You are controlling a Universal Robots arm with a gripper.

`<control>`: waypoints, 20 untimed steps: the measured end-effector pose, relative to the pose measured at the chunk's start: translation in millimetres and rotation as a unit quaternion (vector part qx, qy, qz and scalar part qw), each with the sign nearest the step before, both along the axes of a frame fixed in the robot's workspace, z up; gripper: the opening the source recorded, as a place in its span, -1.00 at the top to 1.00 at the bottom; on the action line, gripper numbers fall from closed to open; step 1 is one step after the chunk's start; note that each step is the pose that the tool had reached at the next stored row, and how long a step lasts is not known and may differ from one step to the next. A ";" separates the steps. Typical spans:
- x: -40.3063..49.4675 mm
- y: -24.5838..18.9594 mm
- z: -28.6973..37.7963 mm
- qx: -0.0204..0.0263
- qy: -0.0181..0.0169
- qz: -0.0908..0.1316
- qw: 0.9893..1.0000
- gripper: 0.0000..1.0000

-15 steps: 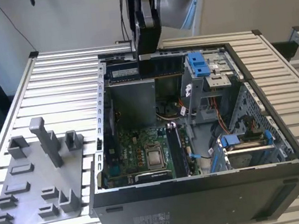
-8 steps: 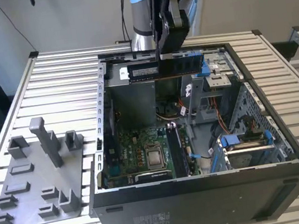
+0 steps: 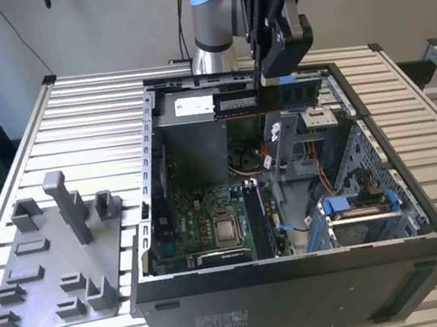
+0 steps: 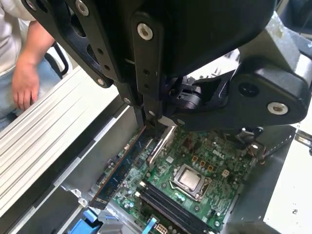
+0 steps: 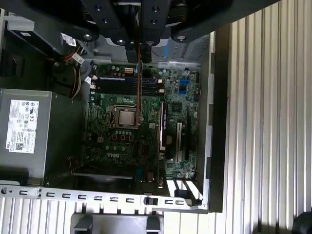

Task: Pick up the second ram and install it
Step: 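Pick up the second ram and move it above second insertion slot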

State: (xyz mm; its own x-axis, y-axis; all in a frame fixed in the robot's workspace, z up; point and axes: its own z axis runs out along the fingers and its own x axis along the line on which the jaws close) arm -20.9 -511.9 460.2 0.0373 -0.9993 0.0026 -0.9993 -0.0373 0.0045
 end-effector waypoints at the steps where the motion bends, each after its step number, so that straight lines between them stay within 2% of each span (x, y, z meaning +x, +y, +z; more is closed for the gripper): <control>1: 3.2 0.0 -0.3 0.000 0.000 0.000 1.000 0.72; 4: 11.7 0.1 -1.1 0.000 0.000 0.000 1.000 0.72; 9: 12.6 0.5 -1.1 0.000 0.000 0.000 1.000 0.72; 20: 12.6 28.5 -3.2 0.000 0.000 -0.001 1.000 0.72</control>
